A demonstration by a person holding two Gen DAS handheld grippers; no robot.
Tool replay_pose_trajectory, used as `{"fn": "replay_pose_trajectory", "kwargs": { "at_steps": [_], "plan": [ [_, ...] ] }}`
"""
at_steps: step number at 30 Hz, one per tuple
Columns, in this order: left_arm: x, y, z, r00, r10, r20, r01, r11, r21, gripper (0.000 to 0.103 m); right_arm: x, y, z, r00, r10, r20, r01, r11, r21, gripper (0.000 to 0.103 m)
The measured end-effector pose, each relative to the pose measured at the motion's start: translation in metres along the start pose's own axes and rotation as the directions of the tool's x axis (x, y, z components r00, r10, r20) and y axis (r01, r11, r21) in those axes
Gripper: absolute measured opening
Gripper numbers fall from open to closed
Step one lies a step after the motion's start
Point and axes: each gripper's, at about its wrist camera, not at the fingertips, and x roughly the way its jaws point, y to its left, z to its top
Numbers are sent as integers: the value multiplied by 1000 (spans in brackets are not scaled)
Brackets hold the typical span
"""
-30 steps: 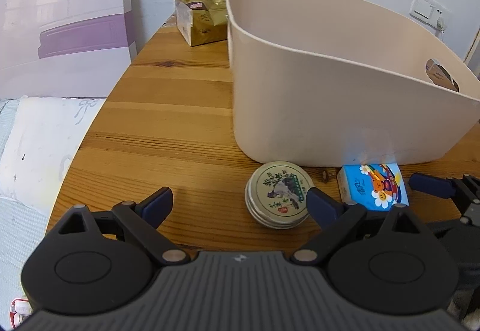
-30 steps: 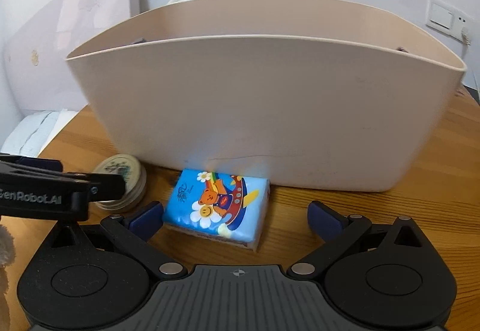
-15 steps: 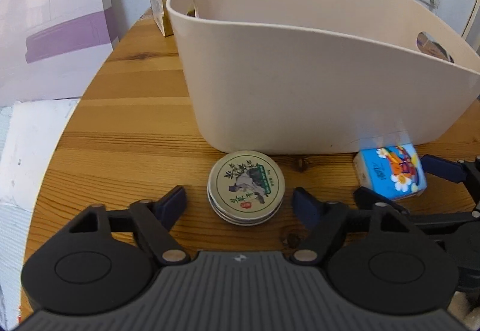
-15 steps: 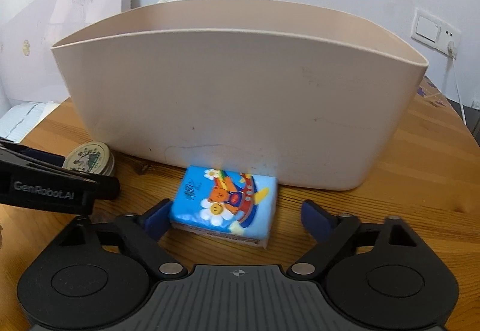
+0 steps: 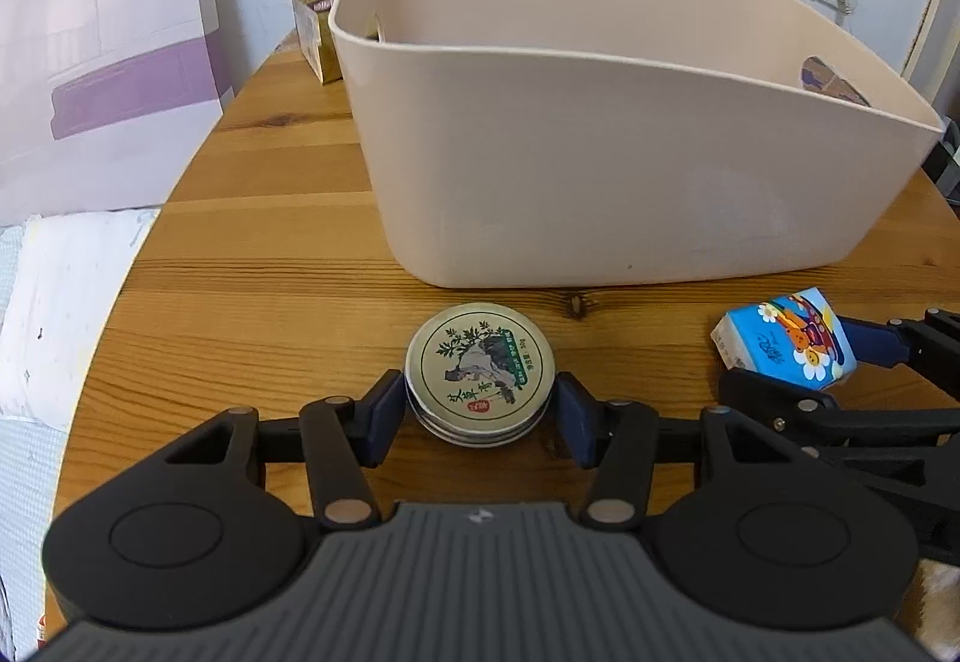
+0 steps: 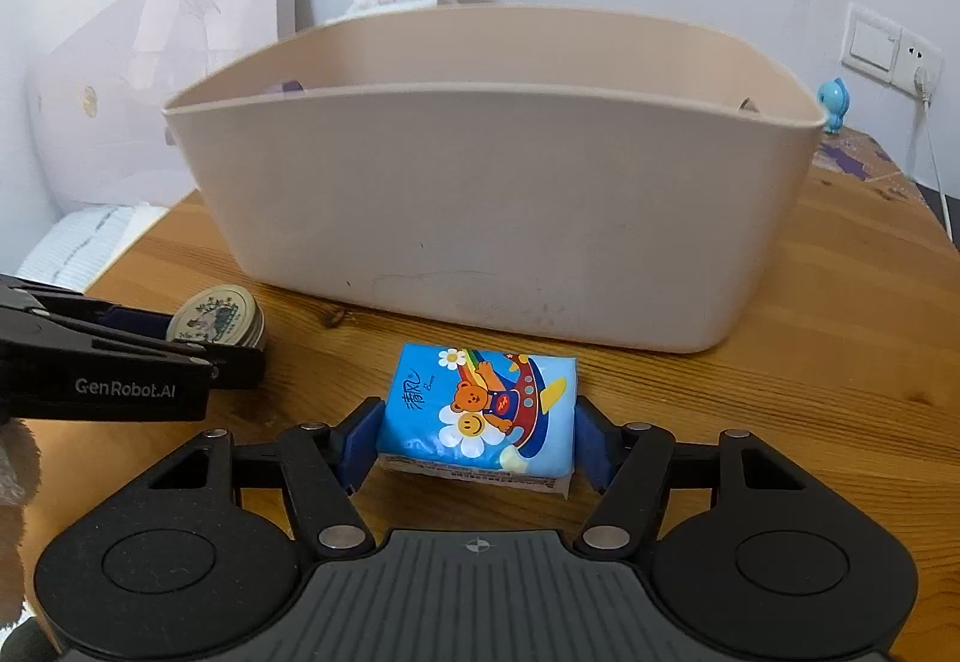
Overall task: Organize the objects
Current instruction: 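Grasp the round tin with the left tool while the right tool grasps the blue cartoon tissue pack, then lower the tin and tissue pack into the basket and open both tools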
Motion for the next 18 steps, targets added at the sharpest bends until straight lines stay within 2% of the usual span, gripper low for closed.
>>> {"fn": "replay_pose_trajectory", "kwargs": {
  "at_steps": [11, 18],
  "plan": [
    [-55, -6, -6, 995, 1, 102, -2, 1000, 2, 56, -71, -9, 2, 992, 56, 112, -57, 998, 3, 63],
    [-97, -10, 8, 978, 10, 208, -11, 1000, 7, 56, -103, -6, 27, 974, 68, 216, -68, 998, -9, 63]
  ]
}}
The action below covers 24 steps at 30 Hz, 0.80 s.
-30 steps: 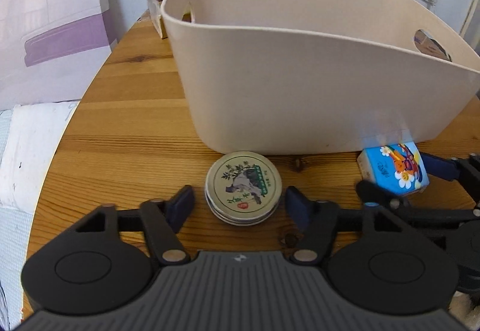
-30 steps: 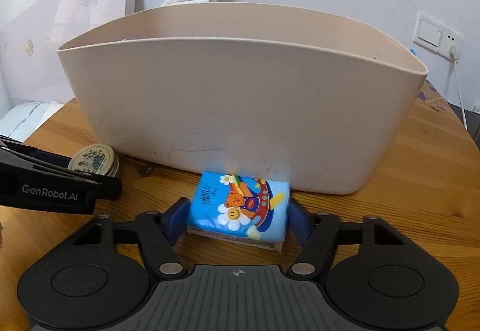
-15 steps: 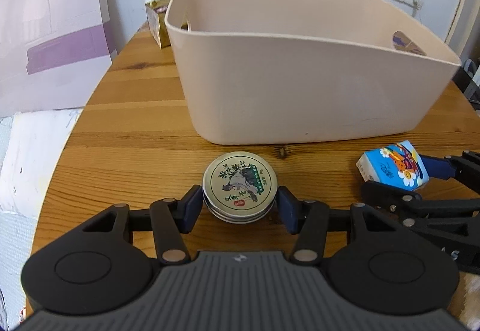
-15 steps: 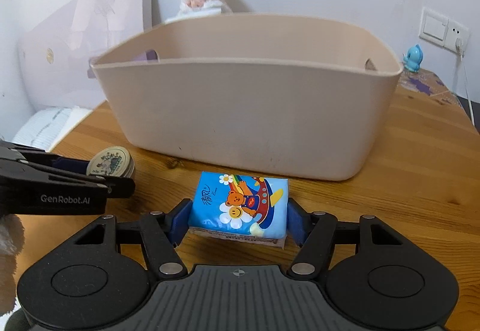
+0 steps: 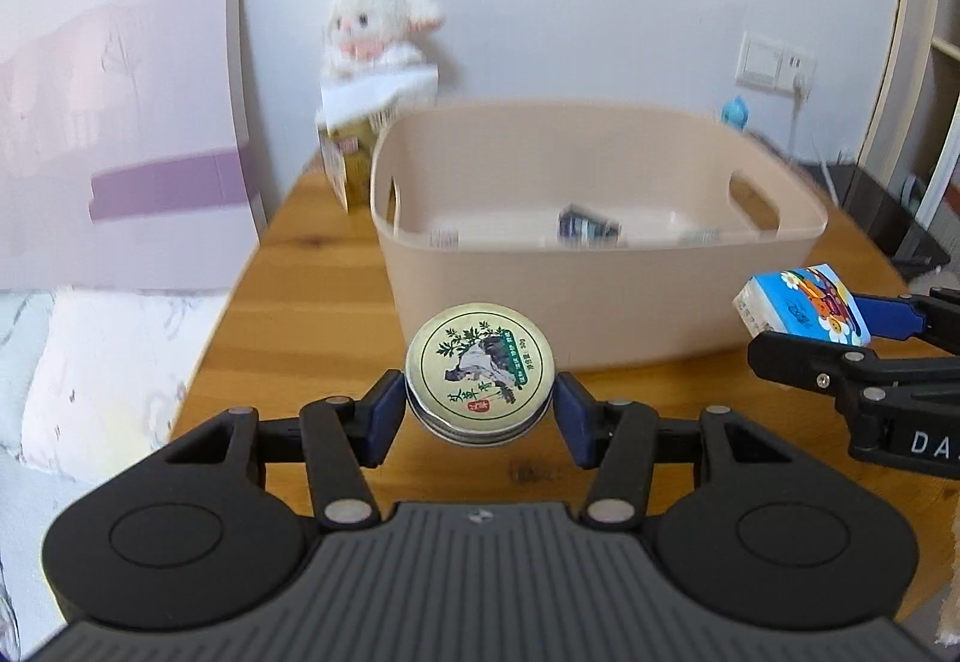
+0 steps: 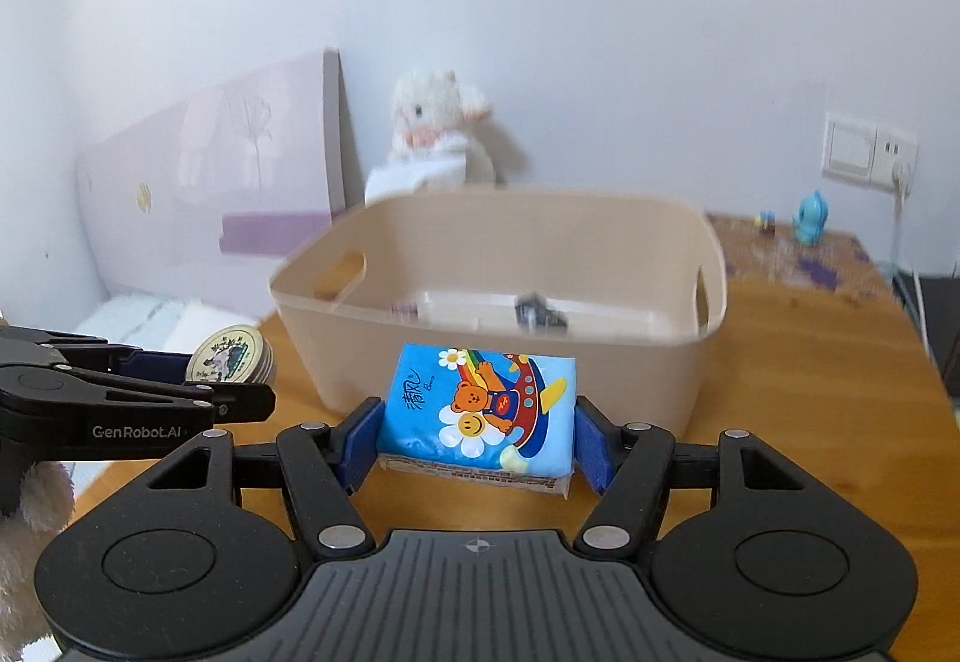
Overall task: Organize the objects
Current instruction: 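Lower the tin and tissue pack into the basket and open both tools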
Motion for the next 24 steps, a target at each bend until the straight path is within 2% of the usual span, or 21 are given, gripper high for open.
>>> {"fn": "replay_pose_trajectory", "kwargs": {
  "at_steps": [7, 14, 19, 24],
  "plan": [
    [-20, -9, 32, 996, 2, 93, -4, 1000, 15, 56, -13, -11, 35, 996, -11, 90, 11, 1000, -3, 63],
    [0, -18, 72, 992, 21, 123, -24, 1000, 17, 56, 3, -28, 65, 988, -49, 145, 48, 999, 7, 63],
    [34, -25, 93, 994, 39, 100, -42, 999, 20, 56, 32, -45, 76, 990, -61, 126, 55, 997, 52, 63],
    [82, -27, 99, 999, 51, 19, -51, 999, 5, 56, 64, -54, 77, 992, -91, 88, 85, 994, 67, 63]
  ]
}}
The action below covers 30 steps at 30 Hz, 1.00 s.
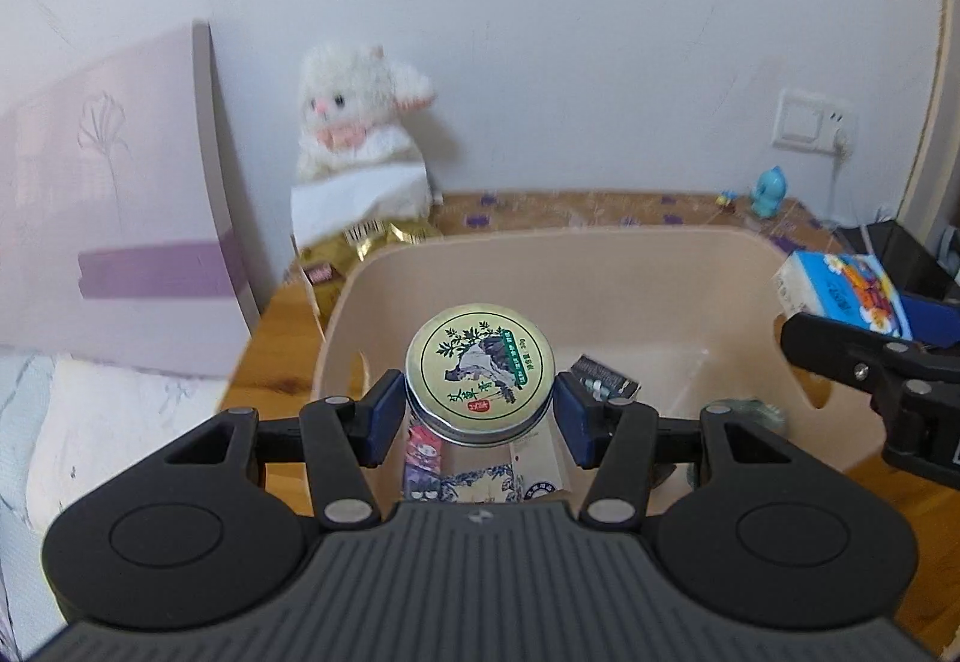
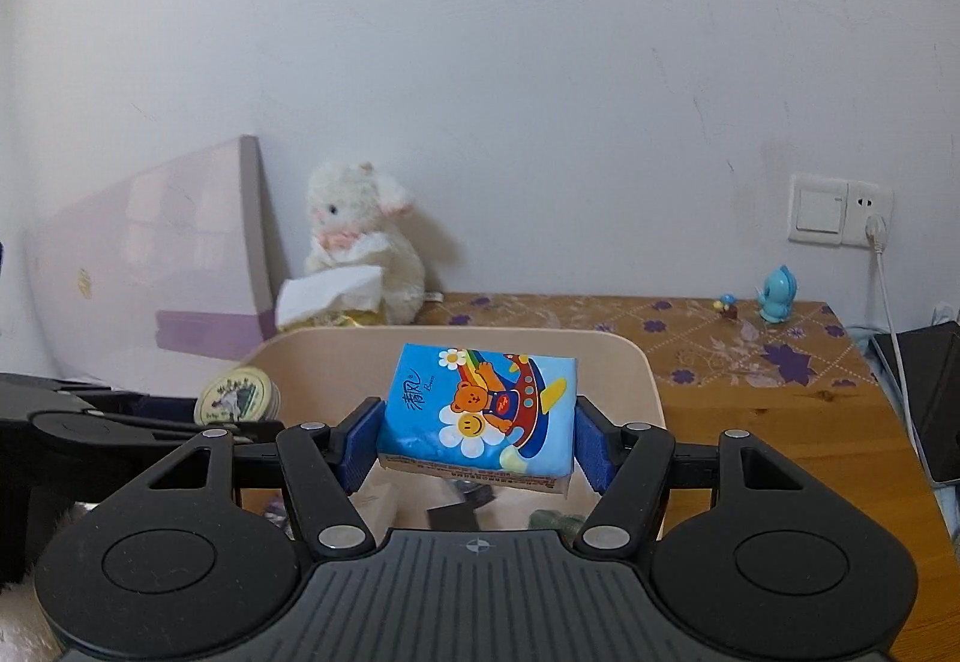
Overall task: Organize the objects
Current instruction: 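Lower the tin and tissue pack into the basket and open both tools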
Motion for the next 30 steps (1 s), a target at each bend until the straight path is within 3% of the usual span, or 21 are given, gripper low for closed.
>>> {"fn": "replay_pose_trajectory", "kwargs": {
  "at_steps": [10, 13, 17, 20, 21, 24, 30],
  "plan": [
    [56, -12, -16, 988, 53, -147, -46, 998, 48, 56, 55, -4, -25, 986, -46, -160, 40, 998, -43, 63],
    [60, -14, -21, 982, 61, -179, -51, 997, 58, 56, 55, -5, -29, 984, -55, -169, 46, 997, -57, 65],
    [48, -12, -24, 985, 61, -162, -51, 997, 64, 58, 42, -8, -27, 986, -16, -168, 13, 1000, -17, 79],
    [32, -9, -21, 989, 43, -139, -37, 998, 41, 83, 27, -9, -23, 989, -34, -144, 32, 999, -22, 91],
    [24, -8, -20, 992, 40, -122, -36, 999, 37, 86, 22, -10, -22, 990, -38, -136, 35, 999, -25, 97],
    [8, -5, -17, 994, 48, -102, -45, 998, 32, 87, 3, -5, -19, 993, -43, -112, 38, 998, -47, 103],
    [-23, 5, -24, 995, 44, -89, -45, 999, -7, 90, -30, 6, -19, 994, -18, -108, 13, 999, -49, 103]
  ]
}}
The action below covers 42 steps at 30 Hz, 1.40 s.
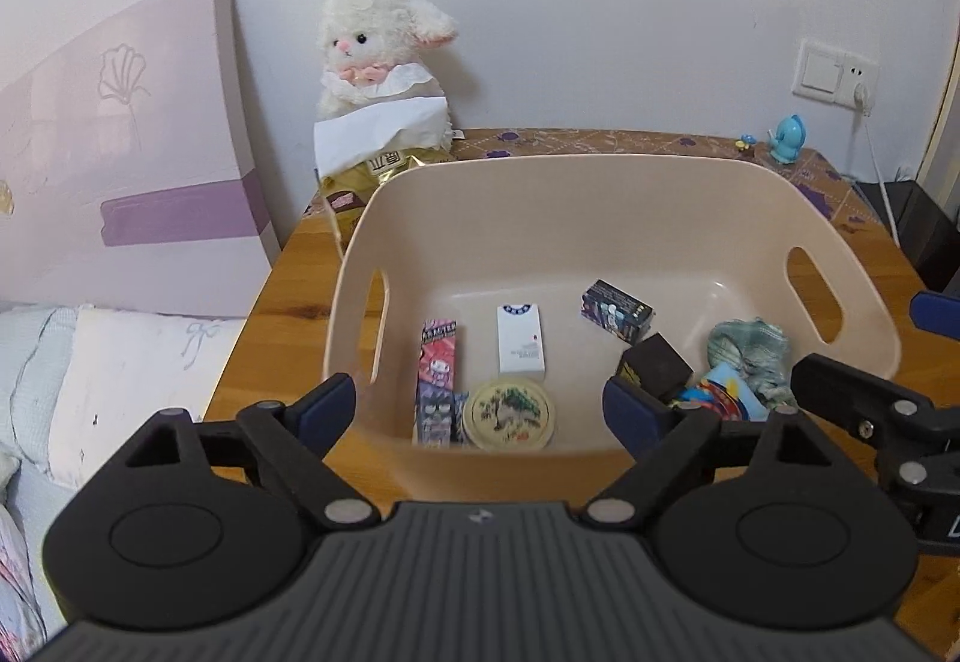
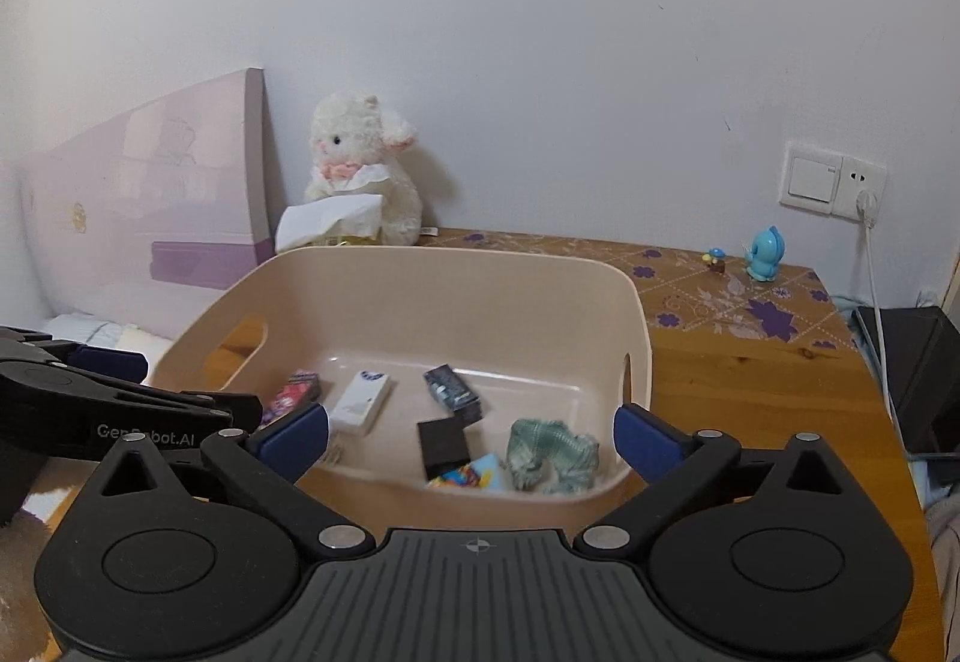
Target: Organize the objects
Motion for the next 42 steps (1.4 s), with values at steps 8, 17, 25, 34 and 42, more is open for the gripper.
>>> {"fn": "replay_pose_trajectory", "kwargs": {
  "at_steps": [8, 17, 25, 34, 42],
  "plan": [
    [-43, 4, -31, 999, 10, 35, -9, 1000, -18, 90, -36, 5, -25, 999, 15, -34, -14, 1000, 14, 103],
    [-77, -2, -66, 999, 8, 41, -8, 1000, -2, 90, -65, 13, -53, 997, 21, -79, -21, 1000, 0, 103],
    [-92, -3, -98, 999, -16, 32, 17, 999, -35, 90, -81, 19, -81, 992, 36, -120, -38, 999, -18, 103],
    [-105, -1, -122, 1000, -18, 20, 19, 999, -36, 90, -98, 25, -96, 987, 65, -145, -70, 997, -28, 103],
    [-115, -6, -139, 1000, -11, 15, 11, 1000, 0, 90, -107, 28, -101, 986, 70, -154, -76, 997, -30, 103]
  ]
}}
